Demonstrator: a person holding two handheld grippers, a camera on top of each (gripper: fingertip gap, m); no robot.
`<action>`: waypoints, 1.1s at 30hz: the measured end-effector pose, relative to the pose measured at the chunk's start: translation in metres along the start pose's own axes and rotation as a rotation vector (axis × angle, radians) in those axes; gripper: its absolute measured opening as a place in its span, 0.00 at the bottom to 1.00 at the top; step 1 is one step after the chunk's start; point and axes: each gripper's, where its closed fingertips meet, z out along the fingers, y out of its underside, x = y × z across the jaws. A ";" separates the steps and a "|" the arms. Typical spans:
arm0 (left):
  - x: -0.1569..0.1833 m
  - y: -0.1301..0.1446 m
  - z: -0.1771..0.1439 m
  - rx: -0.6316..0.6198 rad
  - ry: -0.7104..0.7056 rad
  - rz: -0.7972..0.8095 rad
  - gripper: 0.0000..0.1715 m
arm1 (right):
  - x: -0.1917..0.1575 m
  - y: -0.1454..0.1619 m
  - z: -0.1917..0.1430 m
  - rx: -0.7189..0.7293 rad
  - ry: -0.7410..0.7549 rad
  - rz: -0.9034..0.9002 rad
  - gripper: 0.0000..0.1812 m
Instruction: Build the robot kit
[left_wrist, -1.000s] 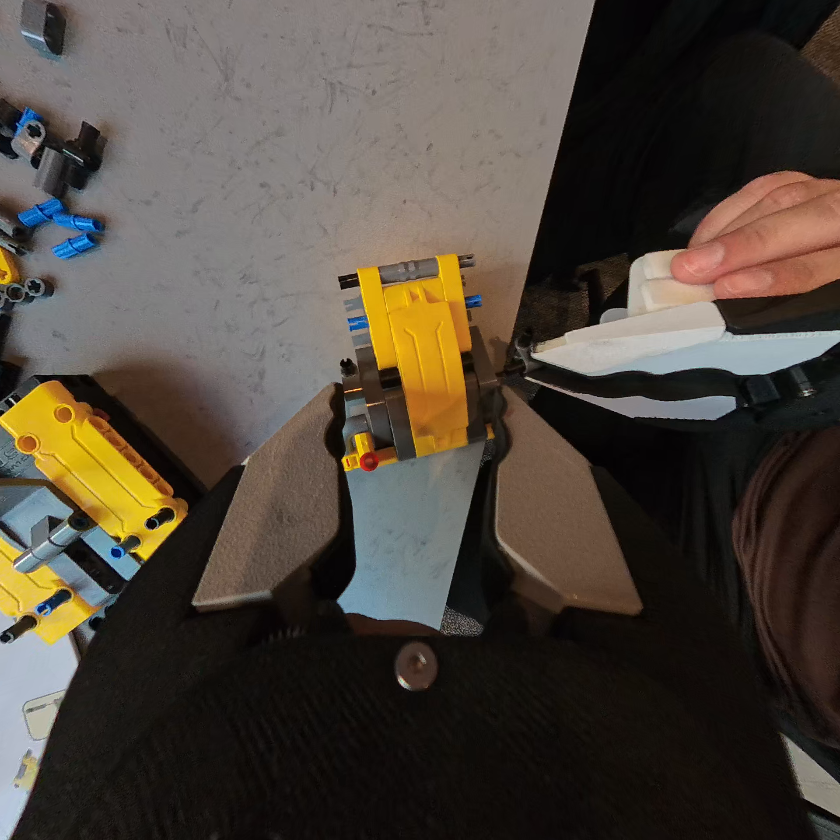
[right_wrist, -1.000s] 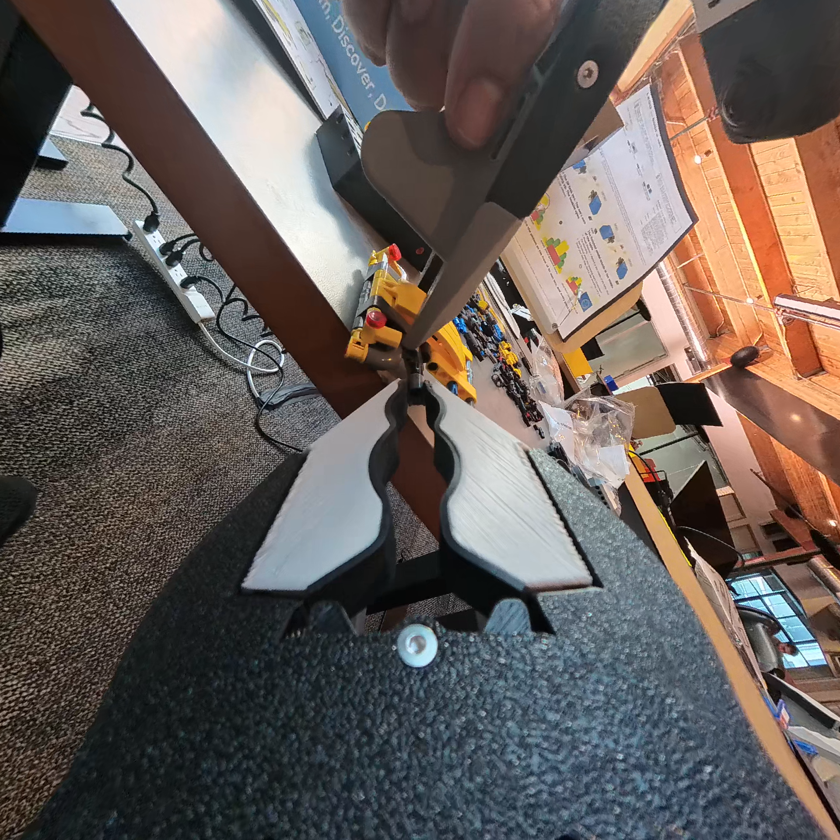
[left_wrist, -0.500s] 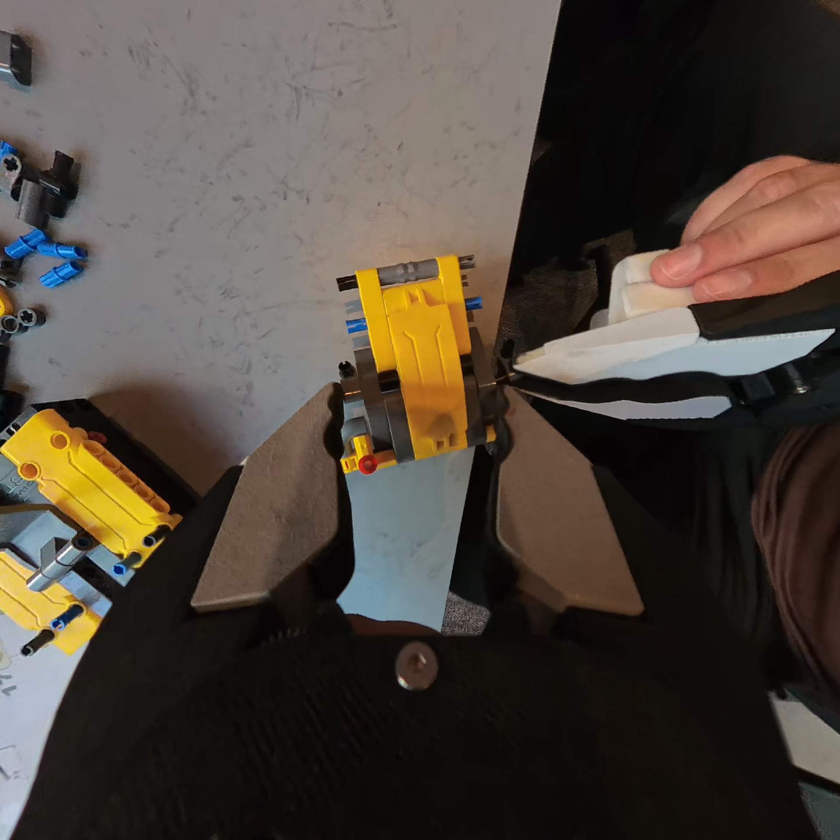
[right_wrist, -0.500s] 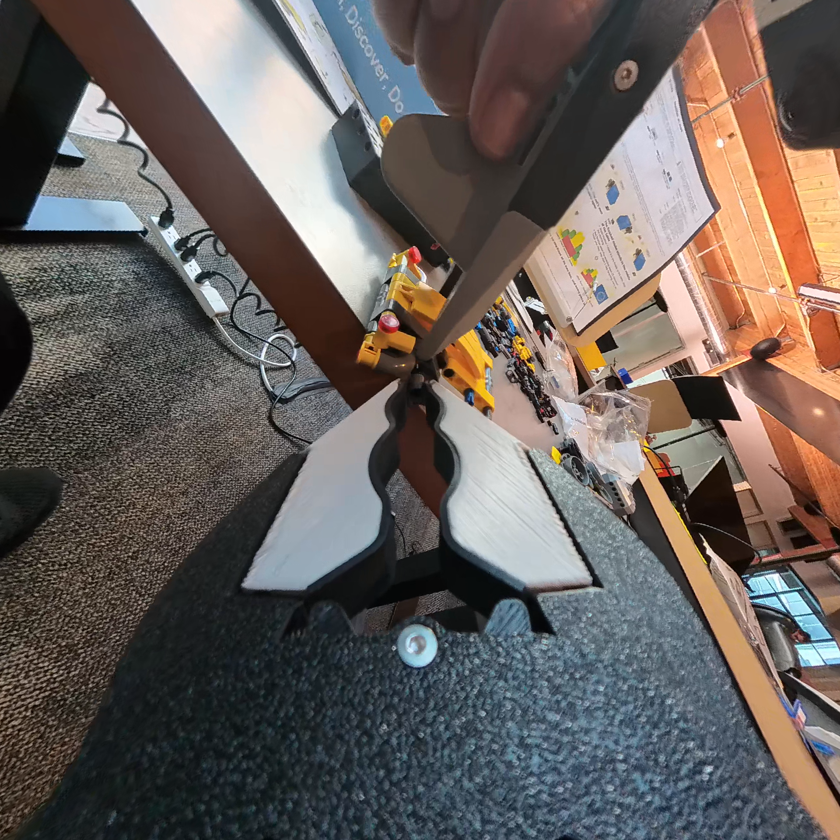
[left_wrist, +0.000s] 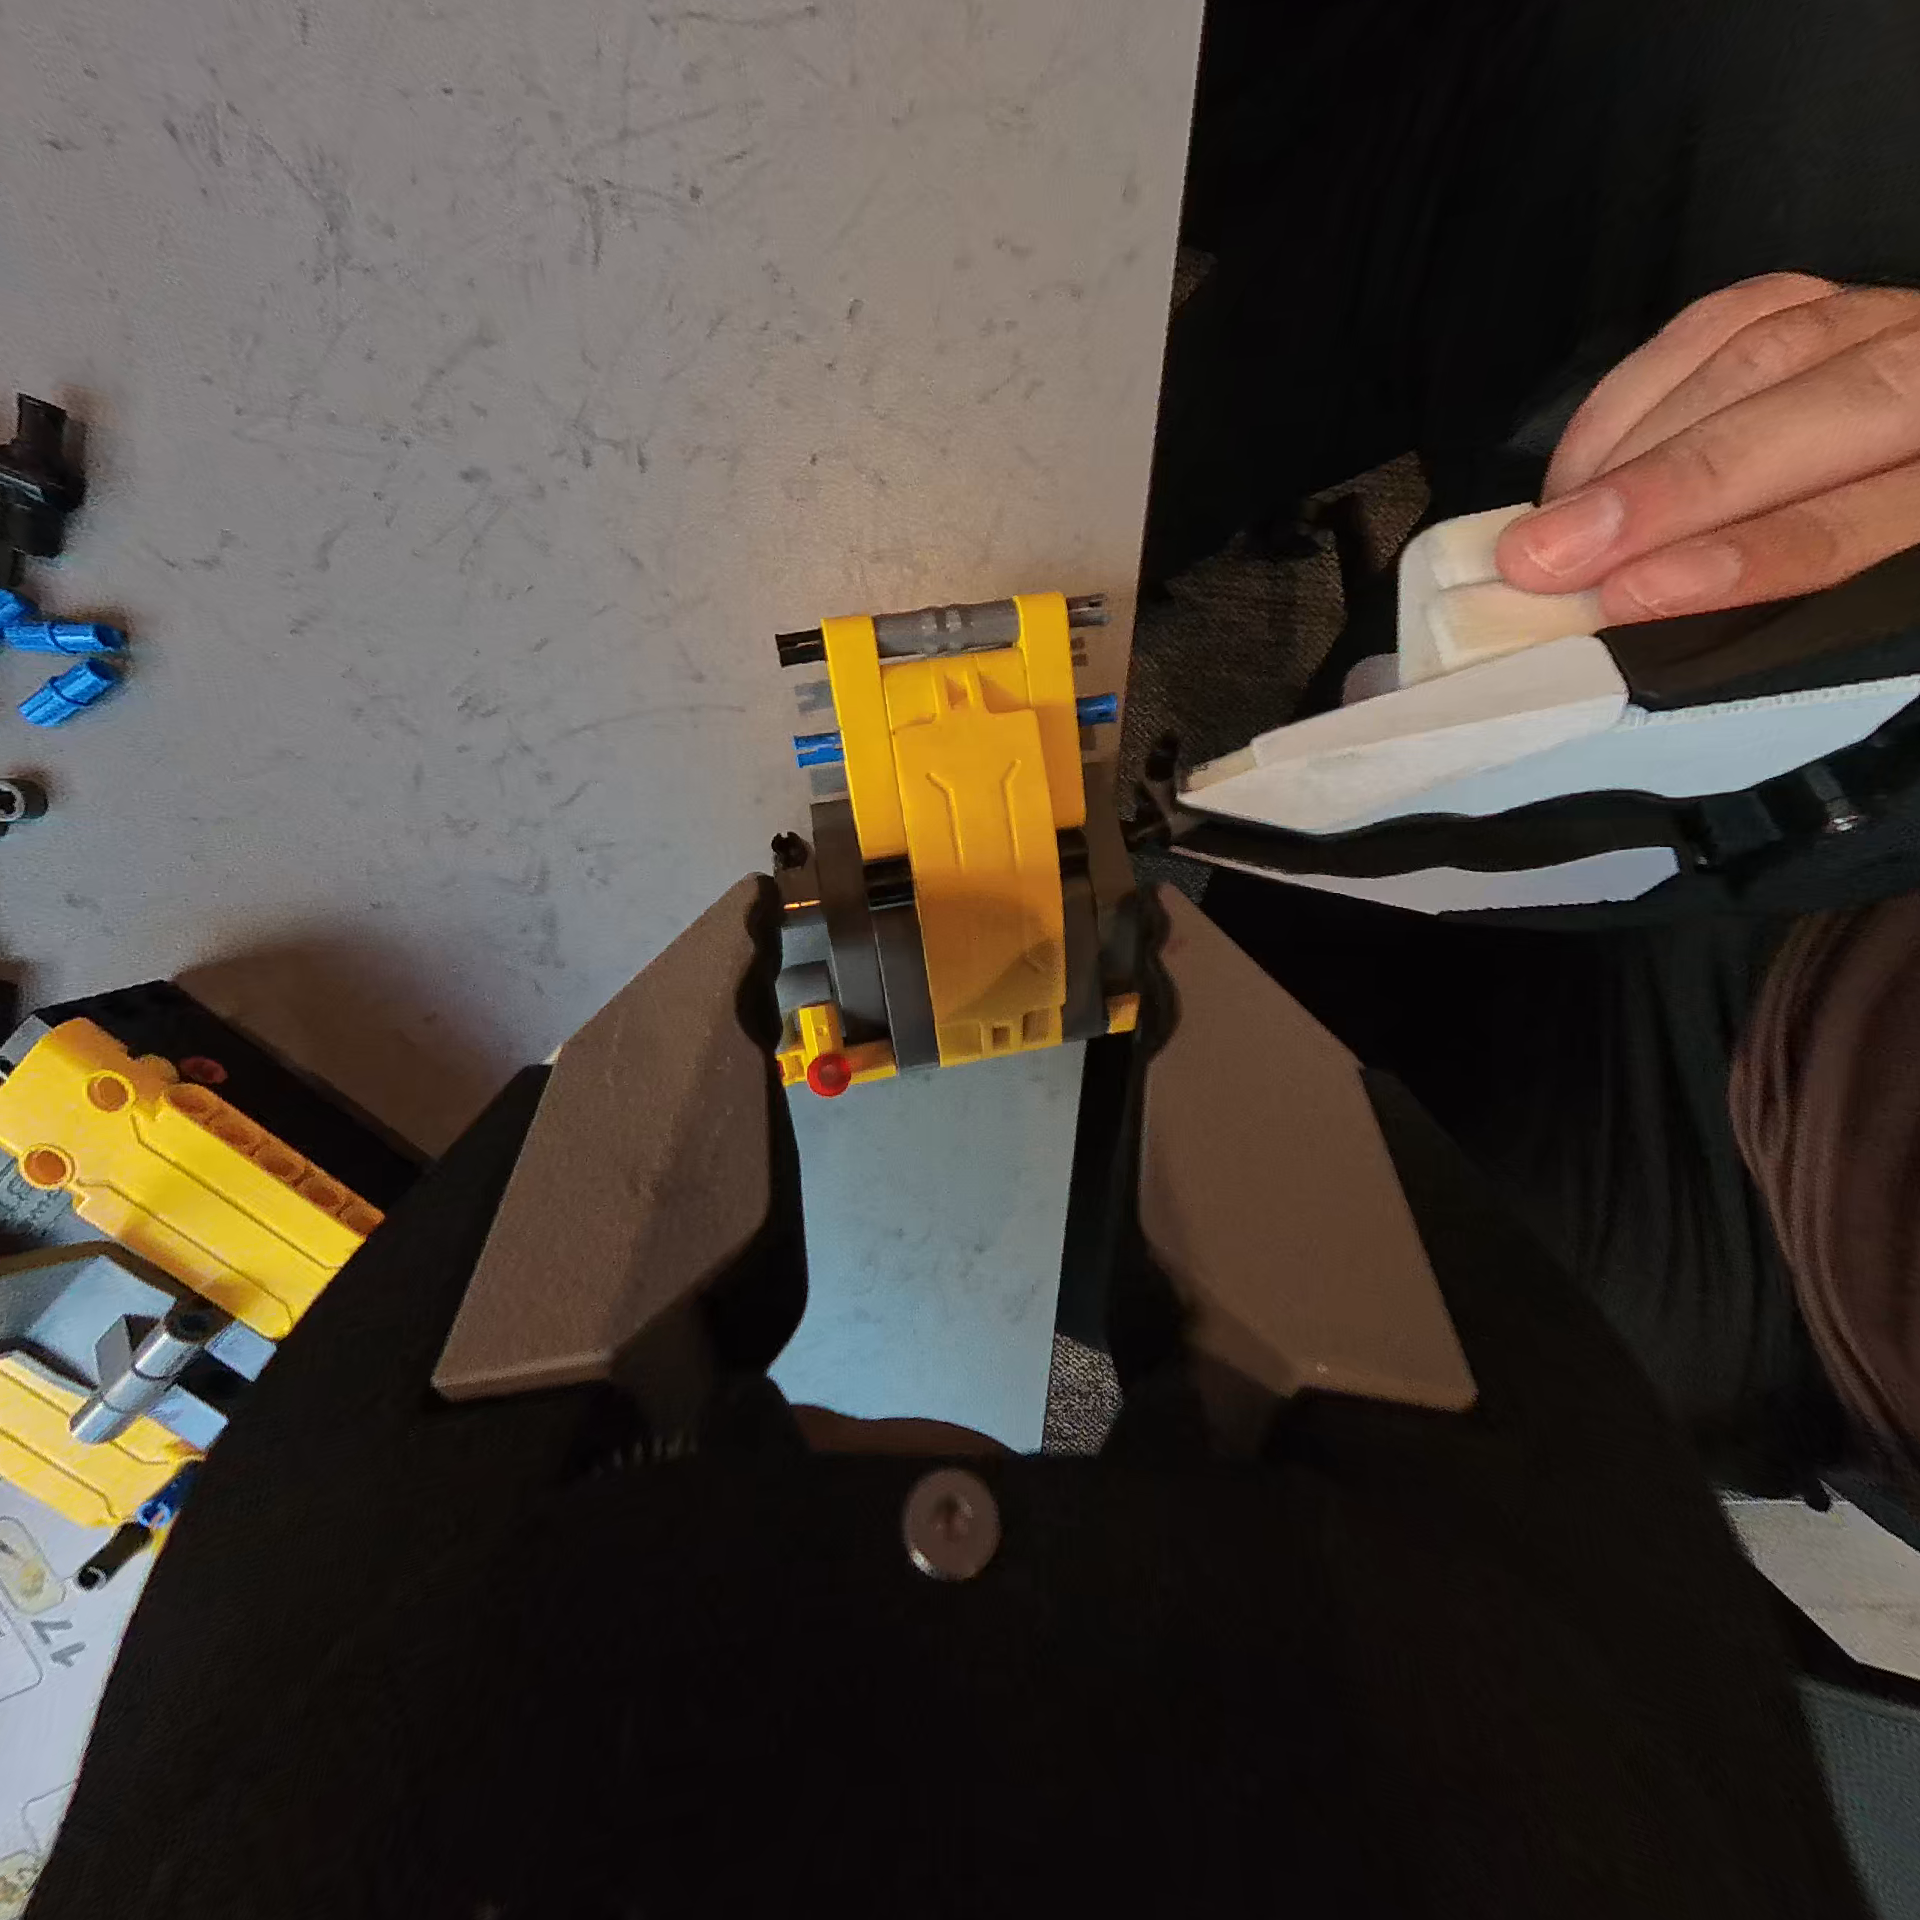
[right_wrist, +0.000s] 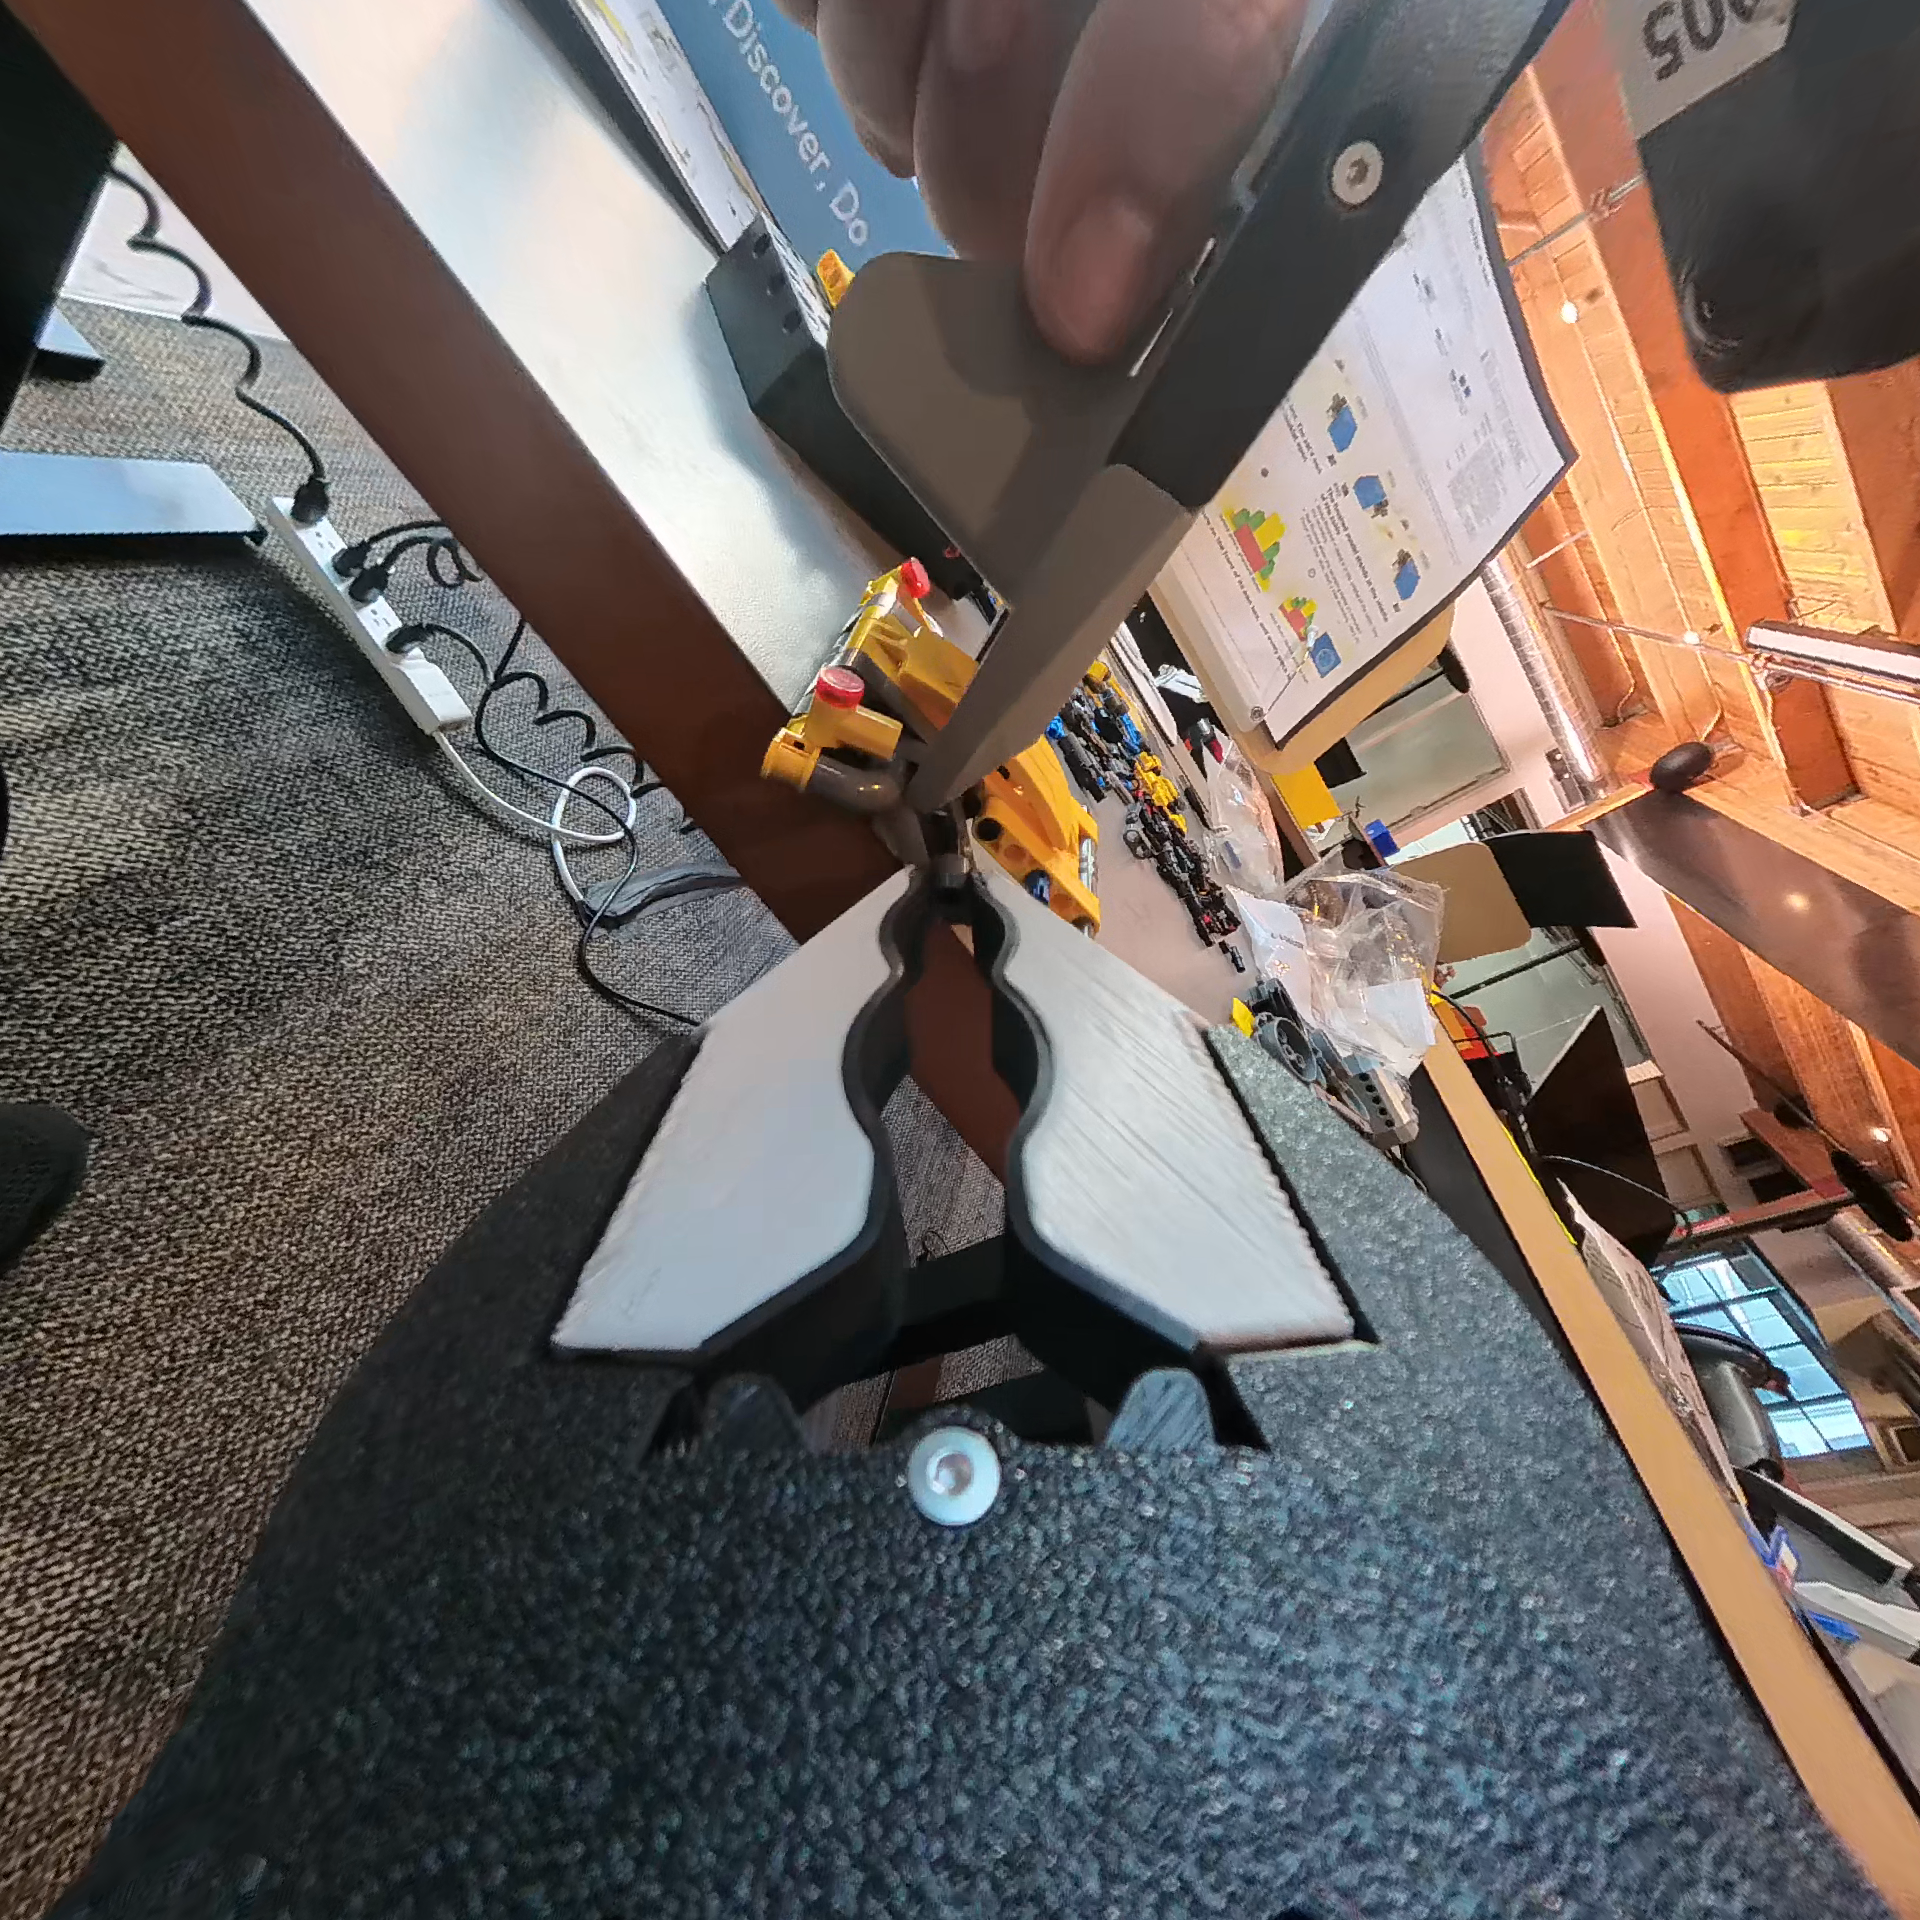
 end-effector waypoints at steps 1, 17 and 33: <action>0.000 0.000 0.000 0.002 -0.002 0.003 0.39 | 0.000 0.000 0.000 0.003 0.004 0.000 0.02; 0.001 0.000 0.000 0.032 -0.003 -0.017 0.39 | -0.004 -0.002 0.002 -0.013 0.007 0.011 0.02; -0.005 -0.014 -0.023 0.225 -0.136 -0.026 0.37 | 0.009 0.009 -0.003 -0.028 -0.001 0.060 0.01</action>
